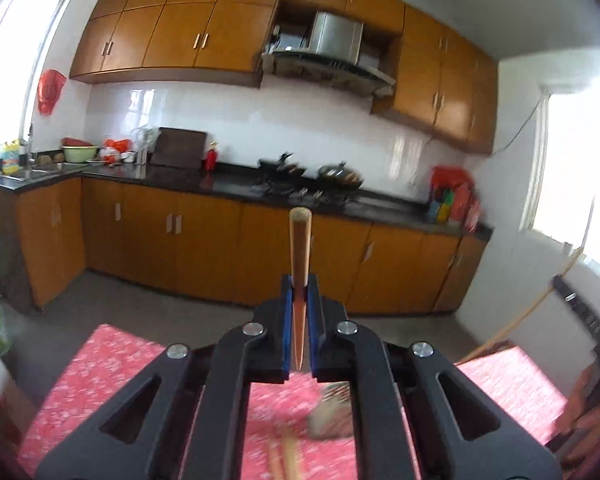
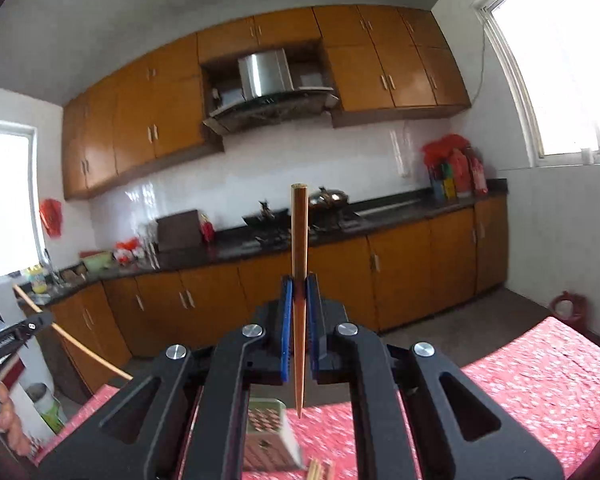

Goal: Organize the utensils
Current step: 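Lift both chopsticks over the utensil holder and open both tools to drop them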

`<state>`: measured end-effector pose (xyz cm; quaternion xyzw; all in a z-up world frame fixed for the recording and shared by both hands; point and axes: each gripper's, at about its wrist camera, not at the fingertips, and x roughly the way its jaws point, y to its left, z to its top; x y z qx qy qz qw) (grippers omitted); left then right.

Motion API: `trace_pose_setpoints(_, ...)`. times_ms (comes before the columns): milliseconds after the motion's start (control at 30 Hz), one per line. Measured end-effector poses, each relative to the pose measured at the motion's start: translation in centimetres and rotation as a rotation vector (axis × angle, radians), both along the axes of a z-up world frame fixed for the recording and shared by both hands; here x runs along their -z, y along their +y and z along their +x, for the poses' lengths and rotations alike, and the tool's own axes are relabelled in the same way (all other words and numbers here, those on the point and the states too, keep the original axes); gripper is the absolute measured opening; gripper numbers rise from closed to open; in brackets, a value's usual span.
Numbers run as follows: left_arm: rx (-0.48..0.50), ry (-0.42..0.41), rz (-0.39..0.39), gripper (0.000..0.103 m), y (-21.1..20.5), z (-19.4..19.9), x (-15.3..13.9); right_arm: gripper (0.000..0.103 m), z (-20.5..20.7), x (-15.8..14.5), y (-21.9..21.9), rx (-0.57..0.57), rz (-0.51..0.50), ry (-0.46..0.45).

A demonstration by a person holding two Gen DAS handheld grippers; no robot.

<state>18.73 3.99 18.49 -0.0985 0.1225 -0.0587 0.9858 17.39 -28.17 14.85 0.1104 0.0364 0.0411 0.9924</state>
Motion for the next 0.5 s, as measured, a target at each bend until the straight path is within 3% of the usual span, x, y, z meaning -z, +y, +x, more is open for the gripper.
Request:
trace_pose_setpoints(133, 0.045, -0.028, -0.019, 0.008, -2.0, 0.2, -0.2, 0.008, 1.2, 0.6, 2.0, -0.045, -0.015, -0.013)
trace_pose_setpoints(333, 0.115, 0.073, -0.024, 0.008, -4.5, 2.5, 3.3, 0.008, 3.7, 3.7, 3.6, -0.075, -0.051, 0.091)
trace_pose_setpoints(500, 0.117, 0.132, -0.009, 0.008, -5.4, 4.3, 5.9, 0.008, 4.4, 4.9, 3.8, -0.077, -0.039, 0.142)
